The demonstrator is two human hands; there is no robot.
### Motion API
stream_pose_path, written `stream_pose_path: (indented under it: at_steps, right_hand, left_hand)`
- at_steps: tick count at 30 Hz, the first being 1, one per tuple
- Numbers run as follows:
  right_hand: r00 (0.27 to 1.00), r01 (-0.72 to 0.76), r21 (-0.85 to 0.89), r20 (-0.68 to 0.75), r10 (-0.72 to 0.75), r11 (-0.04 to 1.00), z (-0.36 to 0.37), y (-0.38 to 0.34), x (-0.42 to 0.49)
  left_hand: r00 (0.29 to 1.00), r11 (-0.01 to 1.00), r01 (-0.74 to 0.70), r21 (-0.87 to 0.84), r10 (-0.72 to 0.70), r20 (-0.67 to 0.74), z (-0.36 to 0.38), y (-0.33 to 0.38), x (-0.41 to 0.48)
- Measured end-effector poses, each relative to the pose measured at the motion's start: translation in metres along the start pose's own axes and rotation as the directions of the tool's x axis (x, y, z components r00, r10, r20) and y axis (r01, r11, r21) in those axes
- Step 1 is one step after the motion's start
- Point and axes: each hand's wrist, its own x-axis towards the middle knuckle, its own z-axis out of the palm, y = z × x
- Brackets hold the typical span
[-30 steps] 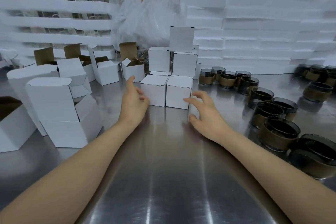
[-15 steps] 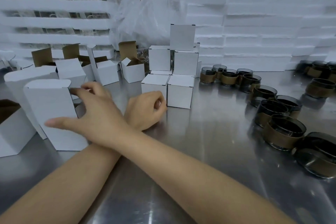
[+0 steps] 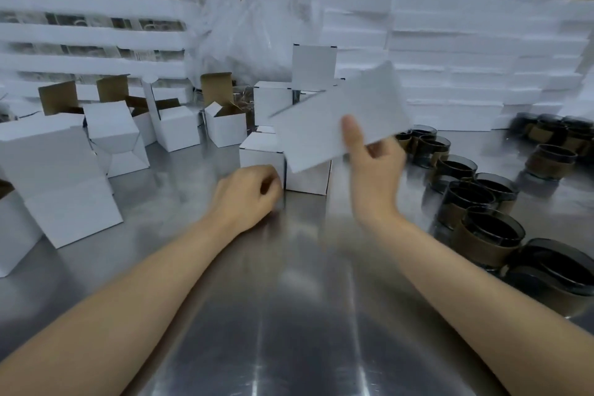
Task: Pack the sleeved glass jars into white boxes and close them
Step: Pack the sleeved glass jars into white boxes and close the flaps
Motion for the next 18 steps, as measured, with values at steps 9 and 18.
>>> stream_pose_path:
  at_steps: [9, 18]
  right_hand:
    - [0.978, 0.100, -0.382, 0.210, -0.019, 0.919, -0.045, 0.011, 0.011]
    - [0.861, 0.460, -0.577, 0.477, -0.179, 0.675, -0.042, 0.015, 0.000]
  left_hand:
    - [0.977, 0.903, -0.085, -0.421, -0.007, -0.213, -0.004, 0.020, -0.007]
    - [0.991, 0.909, -0.043, -0.414, 0.091, 0.097, 0.003, 0.034, -0.017]
